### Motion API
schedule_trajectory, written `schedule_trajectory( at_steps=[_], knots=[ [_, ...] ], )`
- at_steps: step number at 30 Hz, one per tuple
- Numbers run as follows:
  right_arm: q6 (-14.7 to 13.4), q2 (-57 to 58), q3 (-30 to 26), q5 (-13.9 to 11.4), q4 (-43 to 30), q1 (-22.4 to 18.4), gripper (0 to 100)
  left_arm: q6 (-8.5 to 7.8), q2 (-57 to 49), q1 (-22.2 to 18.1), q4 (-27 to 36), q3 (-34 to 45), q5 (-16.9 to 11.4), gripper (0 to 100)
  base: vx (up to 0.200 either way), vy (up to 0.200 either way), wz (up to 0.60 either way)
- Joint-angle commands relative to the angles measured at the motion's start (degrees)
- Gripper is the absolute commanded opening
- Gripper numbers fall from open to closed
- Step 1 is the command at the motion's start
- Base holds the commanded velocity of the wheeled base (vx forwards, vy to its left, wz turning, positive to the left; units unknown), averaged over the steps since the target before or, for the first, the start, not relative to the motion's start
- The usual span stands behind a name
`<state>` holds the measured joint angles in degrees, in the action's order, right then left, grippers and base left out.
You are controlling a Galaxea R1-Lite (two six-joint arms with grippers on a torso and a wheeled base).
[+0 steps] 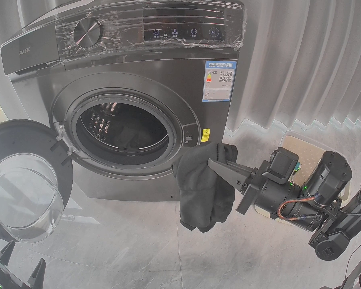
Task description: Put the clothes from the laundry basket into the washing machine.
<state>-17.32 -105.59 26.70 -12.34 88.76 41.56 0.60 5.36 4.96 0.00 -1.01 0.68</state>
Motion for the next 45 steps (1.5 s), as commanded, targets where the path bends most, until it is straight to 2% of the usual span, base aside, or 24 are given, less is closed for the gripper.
schedule_trajectory(
  at_steps=[1, 38, 45],
  knots=[
    [0.01, -0.05, -0.07, -0.06, 0.01, 0.01, 0, 0.02, 0.0, 0.05, 0.0, 1.01, 0.02, 100, 0.0, 0.0, 0.0],
    [0.36, -0.75, -0.86, -0.23, 0.1, 0.28, 0, 0.02, 0.0, 0.05, 0.0, 1.01, -0.07, 100, 0.0, 0.0, 0.05],
    [0.27, -0.66, -0.77, -0.14, 0.1, 1.07, 0, 0.63, 0.09, 0.05, 0.0, 1.01, 0.02, 100, 0.0, 0.0, 0.0]
  ],
)
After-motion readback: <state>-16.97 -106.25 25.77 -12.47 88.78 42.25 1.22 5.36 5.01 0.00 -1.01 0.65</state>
